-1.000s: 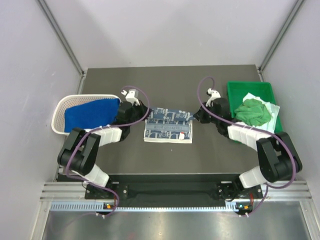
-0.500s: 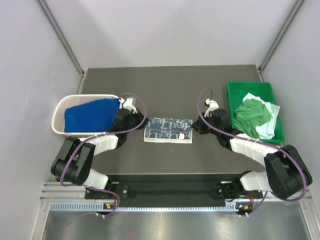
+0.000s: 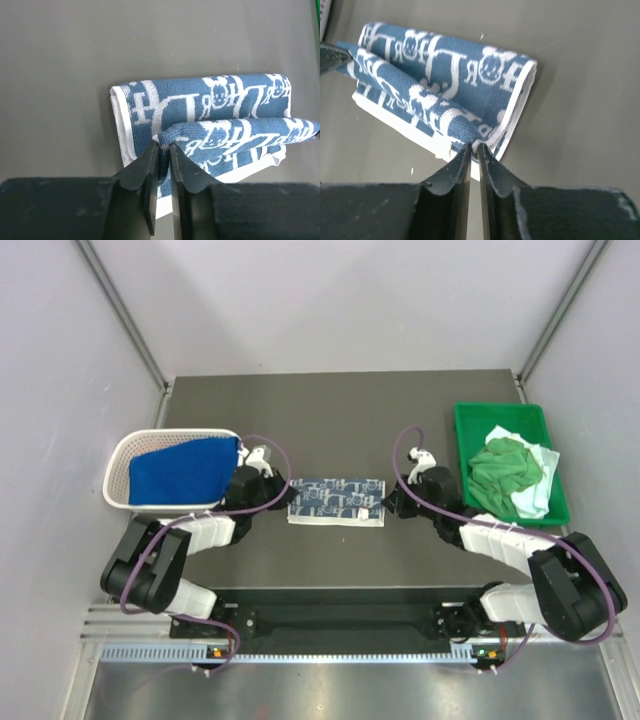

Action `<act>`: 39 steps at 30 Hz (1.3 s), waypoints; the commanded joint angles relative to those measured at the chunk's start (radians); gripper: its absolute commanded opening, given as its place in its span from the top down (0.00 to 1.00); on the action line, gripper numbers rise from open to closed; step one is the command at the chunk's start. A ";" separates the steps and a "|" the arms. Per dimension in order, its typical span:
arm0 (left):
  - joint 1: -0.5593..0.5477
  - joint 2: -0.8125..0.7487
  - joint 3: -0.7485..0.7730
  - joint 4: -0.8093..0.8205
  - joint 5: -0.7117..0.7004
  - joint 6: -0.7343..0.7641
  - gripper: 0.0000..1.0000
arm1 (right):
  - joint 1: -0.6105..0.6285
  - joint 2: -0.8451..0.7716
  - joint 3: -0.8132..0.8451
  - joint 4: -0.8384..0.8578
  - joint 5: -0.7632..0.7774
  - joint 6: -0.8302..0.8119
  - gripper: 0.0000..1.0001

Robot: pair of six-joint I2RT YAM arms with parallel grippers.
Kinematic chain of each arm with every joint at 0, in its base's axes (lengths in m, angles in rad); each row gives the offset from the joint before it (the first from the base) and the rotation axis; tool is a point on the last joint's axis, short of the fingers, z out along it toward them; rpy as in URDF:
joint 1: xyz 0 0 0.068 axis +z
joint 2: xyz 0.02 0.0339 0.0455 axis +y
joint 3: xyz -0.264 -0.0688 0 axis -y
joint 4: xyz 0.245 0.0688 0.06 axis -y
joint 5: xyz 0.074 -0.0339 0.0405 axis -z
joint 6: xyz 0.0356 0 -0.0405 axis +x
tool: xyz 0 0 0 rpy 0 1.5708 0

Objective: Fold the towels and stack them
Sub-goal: Fold the towel

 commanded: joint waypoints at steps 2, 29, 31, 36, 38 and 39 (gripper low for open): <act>0.004 -0.085 -0.009 0.012 -0.017 -0.008 0.75 | 0.035 -0.008 -0.015 0.040 0.004 0.001 0.79; -0.036 -0.110 0.147 -0.468 -0.048 -0.077 0.85 | 0.146 0.070 0.070 -0.076 0.148 0.123 0.76; -0.036 -0.081 0.130 -0.468 -0.073 -0.083 0.86 | 0.146 0.099 0.050 -0.051 0.147 0.132 0.76; -0.036 -0.003 0.100 -0.471 -0.114 -0.089 0.88 | 0.144 0.170 -0.007 0.001 0.138 0.157 0.77; -0.036 0.002 0.095 -0.471 -0.120 -0.091 0.88 | 0.147 0.178 -0.021 0.006 0.135 0.159 0.77; -0.036 -0.002 0.094 -0.471 -0.122 -0.089 0.87 | 0.146 0.176 -0.023 0.004 0.136 0.159 0.77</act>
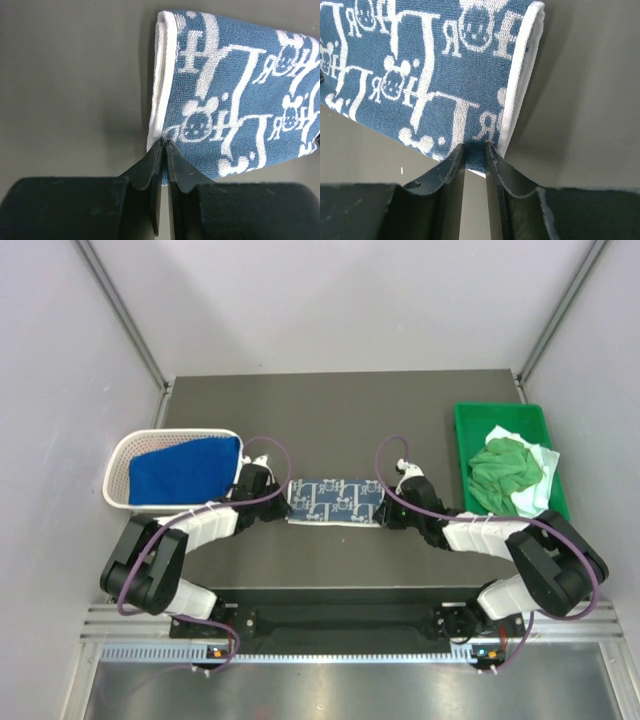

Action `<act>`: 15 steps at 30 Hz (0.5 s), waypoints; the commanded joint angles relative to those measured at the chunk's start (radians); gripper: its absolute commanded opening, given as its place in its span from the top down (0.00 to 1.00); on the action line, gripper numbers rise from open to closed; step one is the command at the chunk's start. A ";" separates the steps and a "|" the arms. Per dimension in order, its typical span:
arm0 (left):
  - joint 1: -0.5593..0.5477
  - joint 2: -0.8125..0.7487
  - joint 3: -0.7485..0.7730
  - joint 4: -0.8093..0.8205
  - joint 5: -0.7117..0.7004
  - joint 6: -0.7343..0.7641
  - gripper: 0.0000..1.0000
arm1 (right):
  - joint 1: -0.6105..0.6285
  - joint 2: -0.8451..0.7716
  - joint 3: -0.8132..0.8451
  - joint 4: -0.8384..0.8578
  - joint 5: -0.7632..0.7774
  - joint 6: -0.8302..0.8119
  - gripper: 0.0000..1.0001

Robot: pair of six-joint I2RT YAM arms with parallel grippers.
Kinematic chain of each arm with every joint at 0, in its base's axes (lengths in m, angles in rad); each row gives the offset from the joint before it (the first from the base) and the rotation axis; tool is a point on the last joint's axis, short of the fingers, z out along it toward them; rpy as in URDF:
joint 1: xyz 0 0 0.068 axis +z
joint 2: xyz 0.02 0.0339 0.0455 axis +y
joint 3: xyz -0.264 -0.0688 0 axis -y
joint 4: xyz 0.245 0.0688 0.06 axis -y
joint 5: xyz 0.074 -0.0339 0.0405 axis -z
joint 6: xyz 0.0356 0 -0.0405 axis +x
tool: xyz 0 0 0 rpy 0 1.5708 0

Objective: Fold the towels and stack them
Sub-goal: Fold the towel

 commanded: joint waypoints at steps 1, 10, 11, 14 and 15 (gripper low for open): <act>-0.003 0.003 -0.013 -0.016 -0.039 -0.004 0.87 | 0.019 0.030 -0.028 0.009 0.007 0.011 0.77; -0.003 -0.100 0.132 -0.214 -0.088 0.013 0.67 | 0.018 -0.021 -0.016 -0.066 0.042 -0.006 0.77; -0.003 -0.095 0.148 -0.229 -0.088 0.016 0.65 | 0.016 -0.029 -0.016 -0.072 0.044 -0.008 0.77; -0.003 -0.063 0.203 -0.275 -0.087 0.016 0.57 | 0.015 -0.046 -0.019 -0.086 0.044 -0.009 0.77; -0.003 -0.054 0.220 -0.283 -0.085 0.015 0.55 | 0.015 -0.050 -0.020 -0.087 0.044 -0.008 0.77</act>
